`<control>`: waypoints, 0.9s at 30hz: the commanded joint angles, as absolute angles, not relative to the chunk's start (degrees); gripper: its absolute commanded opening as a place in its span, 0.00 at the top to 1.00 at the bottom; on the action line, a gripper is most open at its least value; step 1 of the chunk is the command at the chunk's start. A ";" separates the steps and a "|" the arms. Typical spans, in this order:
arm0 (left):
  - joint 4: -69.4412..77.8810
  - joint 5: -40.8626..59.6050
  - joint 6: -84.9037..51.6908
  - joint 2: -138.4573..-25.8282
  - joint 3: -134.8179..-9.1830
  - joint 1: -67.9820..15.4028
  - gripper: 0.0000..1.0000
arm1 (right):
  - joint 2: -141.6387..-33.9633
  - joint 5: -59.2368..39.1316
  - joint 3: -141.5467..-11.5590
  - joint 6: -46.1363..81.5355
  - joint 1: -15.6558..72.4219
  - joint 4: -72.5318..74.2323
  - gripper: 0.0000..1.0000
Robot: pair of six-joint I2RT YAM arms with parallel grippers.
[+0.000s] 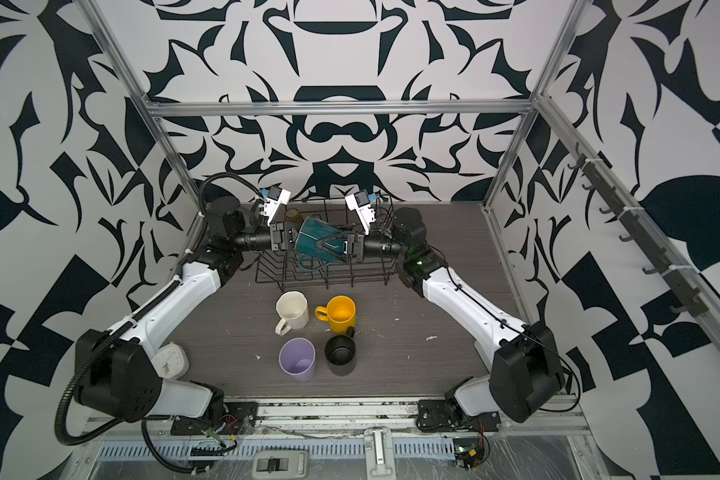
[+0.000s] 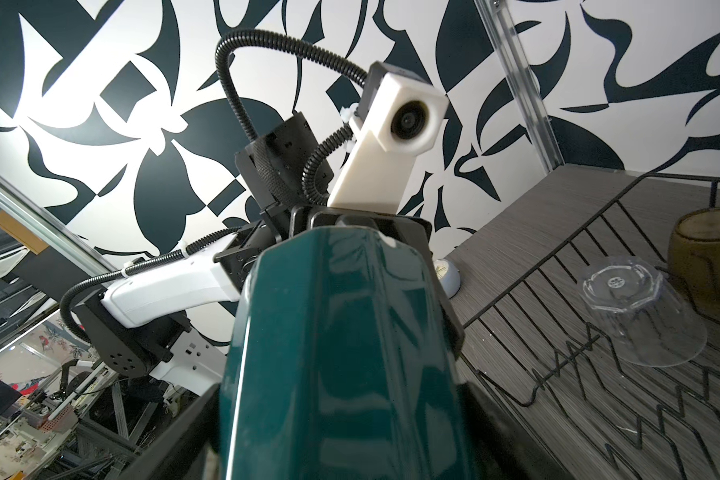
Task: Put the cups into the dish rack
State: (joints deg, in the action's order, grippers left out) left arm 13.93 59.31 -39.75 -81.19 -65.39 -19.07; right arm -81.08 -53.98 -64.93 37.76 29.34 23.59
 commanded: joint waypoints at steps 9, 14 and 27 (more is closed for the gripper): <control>26.67 61.74 -47.53 -80.68 -62.30 -20.21 1.00 | -83.45 -48.98 -68.81 36.00 29.15 19.41 1.00; 39.20 59.99 -55.42 -80.94 -58.75 -20.21 1.00 | -84.09 -48.78 -69.52 36.90 29.07 19.25 0.91; 52.49 58.06 -64.16 -83.77 -56.78 -20.21 1.00 | -83.41 -48.21 -69.09 37.33 29.05 18.65 0.42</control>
State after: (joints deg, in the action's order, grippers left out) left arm 43.55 57.98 -60.31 -84.95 -56.05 -18.98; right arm -82.98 -53.04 -67.66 38.04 28.91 19.09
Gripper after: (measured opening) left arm 0.131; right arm 0.838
